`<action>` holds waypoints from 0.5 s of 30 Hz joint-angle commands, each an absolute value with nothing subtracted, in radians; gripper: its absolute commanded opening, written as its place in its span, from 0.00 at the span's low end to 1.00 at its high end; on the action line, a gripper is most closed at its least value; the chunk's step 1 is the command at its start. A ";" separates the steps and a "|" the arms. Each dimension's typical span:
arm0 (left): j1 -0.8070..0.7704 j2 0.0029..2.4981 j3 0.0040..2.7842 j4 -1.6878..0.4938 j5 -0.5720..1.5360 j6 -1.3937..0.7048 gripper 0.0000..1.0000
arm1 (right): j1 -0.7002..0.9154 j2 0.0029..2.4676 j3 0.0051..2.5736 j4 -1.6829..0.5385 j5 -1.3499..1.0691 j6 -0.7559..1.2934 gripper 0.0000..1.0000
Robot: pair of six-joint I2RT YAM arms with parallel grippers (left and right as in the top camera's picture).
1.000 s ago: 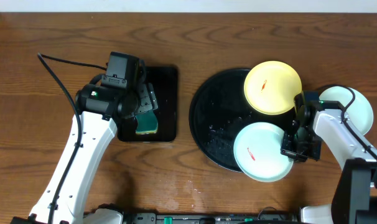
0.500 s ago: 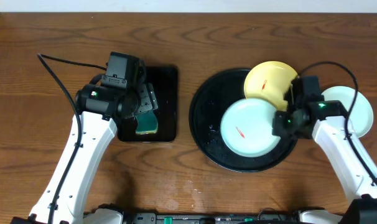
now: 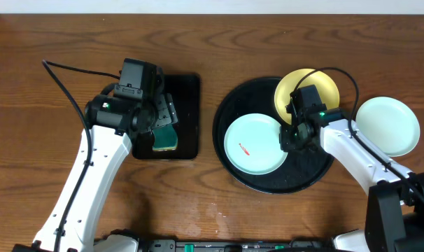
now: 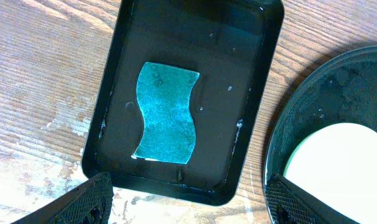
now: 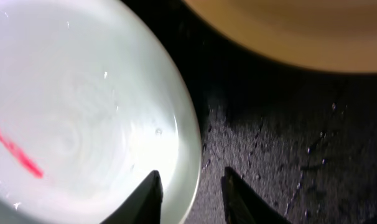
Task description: Clean dirty plates on tray and stack at the side
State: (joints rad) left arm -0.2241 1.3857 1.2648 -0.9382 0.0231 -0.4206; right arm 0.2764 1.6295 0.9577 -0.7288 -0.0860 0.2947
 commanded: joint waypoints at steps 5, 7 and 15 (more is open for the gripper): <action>-0.221 1.386 1.283 -0.938 0.019 -0.412 0.79 | 0.260 1.625 1.086 -0.802 -0.088 0.127 0.31; -0.221 1.388 1.272 -0.937 0.018 -0.412 0.79 | 0.259 1.625 1.086 -0.804 -0.087 0.106 0.31; -0.221 1.454 1.258 -0.935 0.019 -0.412 0.79 | 0.260 1.707 1.037 -0.737 -0.083 0.103 0.39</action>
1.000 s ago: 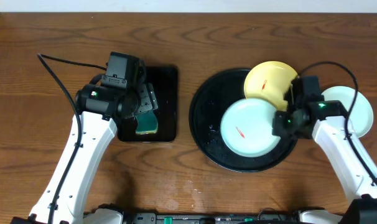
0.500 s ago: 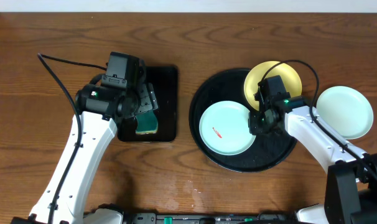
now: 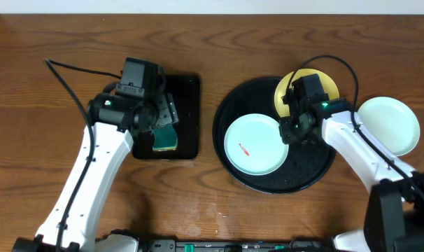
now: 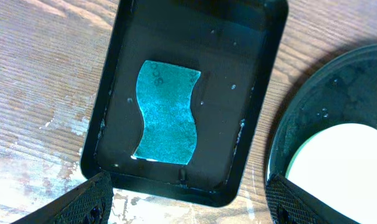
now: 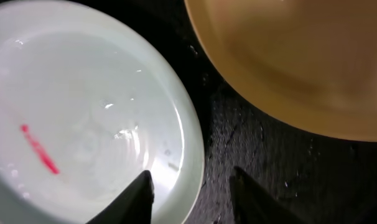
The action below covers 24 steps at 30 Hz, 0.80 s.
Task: Clean dirty plates on tray and stack at the side
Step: 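Grasp the sponge again with the left gripper and lift it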
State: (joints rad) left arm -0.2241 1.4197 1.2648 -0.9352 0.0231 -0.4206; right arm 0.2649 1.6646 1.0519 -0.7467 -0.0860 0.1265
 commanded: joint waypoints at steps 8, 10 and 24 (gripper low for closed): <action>-0.221 1.544 1.258 -0.933 0.018 -0.411 0.79 | 0.260 1.782 1.037 -0.710 -0.085 0.109 0.08; -0.221 1.573 1.258 -0.933 0.014 -0.411 0.79 | 0.260 1.786 1.037 -0.710 -0.066 0.130 0.02; -0.221 1.885 1.247 -0.817 0.007 -0.412 0.66 | 0.254 1.786 1.037 -0.699 -0.034 0.205 0.01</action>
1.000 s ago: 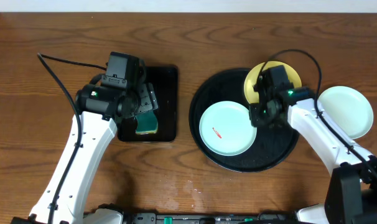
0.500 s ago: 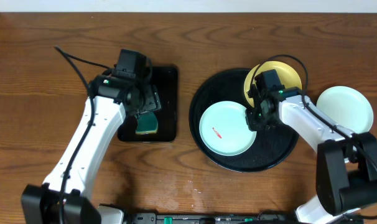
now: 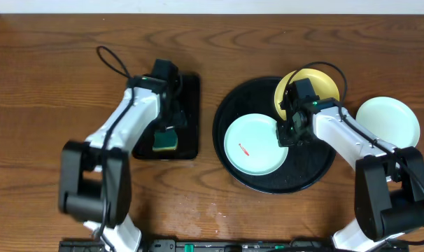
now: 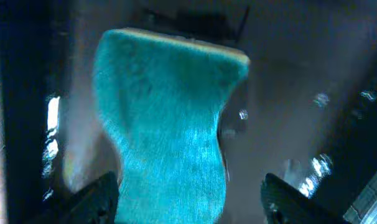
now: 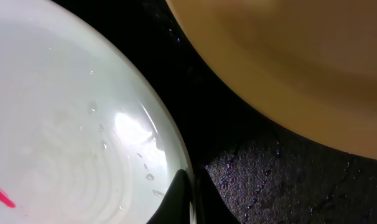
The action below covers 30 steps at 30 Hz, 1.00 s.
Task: Clean dirty plates on tray and stack at the side
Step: 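Grasp the sponge again with the left gripper and lift it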
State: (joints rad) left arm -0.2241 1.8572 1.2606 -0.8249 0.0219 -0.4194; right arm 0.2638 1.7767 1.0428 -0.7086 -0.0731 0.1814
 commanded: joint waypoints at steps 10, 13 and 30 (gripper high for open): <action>-0.221 1.966 1.248 -0.733 0.037 -0.396 0.08 | 0.255 1.786 1.037 -0.699 -0.034 0.205 0.01; -0.219 1.950 1.269 -0.738 0.109 -0.332 0.07 | 0.255 1.786 1.037 -0.701 -0.034 0.205 0.01; -0.220 1.886 1.186 -0.675 -0.007 -0.336 0.61 | 0.256 1.786 1.037 -0.702 -0.034 0.205 0.01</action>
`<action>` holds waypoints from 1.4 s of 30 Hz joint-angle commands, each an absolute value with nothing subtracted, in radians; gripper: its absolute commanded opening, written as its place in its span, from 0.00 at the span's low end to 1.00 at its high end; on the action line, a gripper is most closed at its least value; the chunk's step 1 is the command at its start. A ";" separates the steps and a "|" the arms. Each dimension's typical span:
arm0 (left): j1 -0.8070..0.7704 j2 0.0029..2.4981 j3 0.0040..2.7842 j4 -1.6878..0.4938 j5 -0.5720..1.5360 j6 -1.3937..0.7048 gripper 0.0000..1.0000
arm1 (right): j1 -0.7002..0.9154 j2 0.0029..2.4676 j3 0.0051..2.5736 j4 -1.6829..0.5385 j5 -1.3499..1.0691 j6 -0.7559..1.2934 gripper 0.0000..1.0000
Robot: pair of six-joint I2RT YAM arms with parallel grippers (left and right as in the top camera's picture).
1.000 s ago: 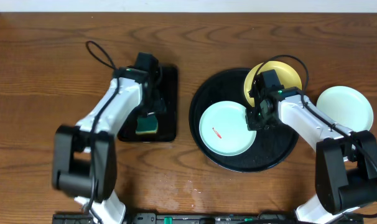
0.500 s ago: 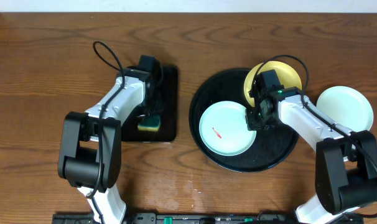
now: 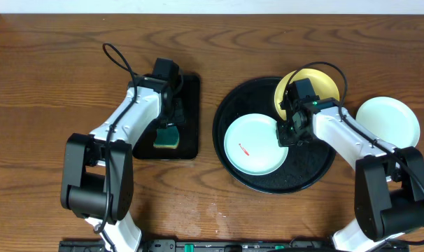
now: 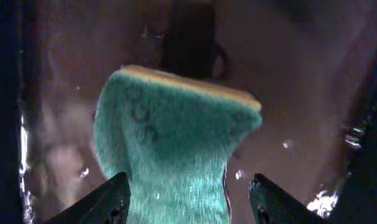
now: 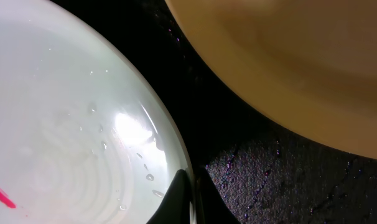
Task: Clean dirty plates on tray and stack at the side
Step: 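Grasp the sponge again with the left gripper and lift it, then scrub the remaining pale green plate with the sponge in the left gripper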
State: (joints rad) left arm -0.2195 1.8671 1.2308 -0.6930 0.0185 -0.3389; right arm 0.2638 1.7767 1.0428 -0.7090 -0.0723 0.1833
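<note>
A pale green plate (image 3: 252, 143) with a red smear (image 3: 245, 149) lies in the round black tray (image 3: 310, 171). My right gripper (image 3: 289, 134) is shut on its right rim, and in the wrist view the fingertips (image 5: 190, 186) pinch the plate's edge (image 5: 83, 124). A yellow plate (image 3: 306, 89) leans at the tray's back. A teal sponge (image 4: 176, 143) with a yellow base lies in the wet rectangular black tray (image 3: 191, 91). My left gripper (image 4: 188, 202) is low over it and open, a finger on each side of the sponge (image 3: 165, 137).
A clean pale green plate (image 3: 388, 122) sits on the wooden table right of the round tray. The sponge tray (image 4: 300, 74) holds shallow water. Bare wood lies between the two trays and along the front.
My left gripper's fingers stand a little closer together on either side of the sponge. The right gripper and the plates have not moved.
At first my left gripper hung high over the sponge tray, and my right fingers stood open astride the smeared plate's rim. By a second ago the left was down at the sponge and the right had shut on the rim, where it stays.
</note>
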 commanded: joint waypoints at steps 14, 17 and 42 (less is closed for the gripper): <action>-0.219 1.824 1.243 -0.729 0.013 -0.332 0.08 | 0.256 1.786 1.037 -0.702 -0.034 0.205 0.01; -0.220 1.770 1.261 -0.748 0.028 -0.333 0.07 | 0.256 1.786 1.037 -0.703 -0.034 0.205 0.01; -0.296 1.725 1.445 -0.862 0.315 -0.347 0.08 | 0.256 1.786 1.037 -0.704 -0.033 0.257 0.01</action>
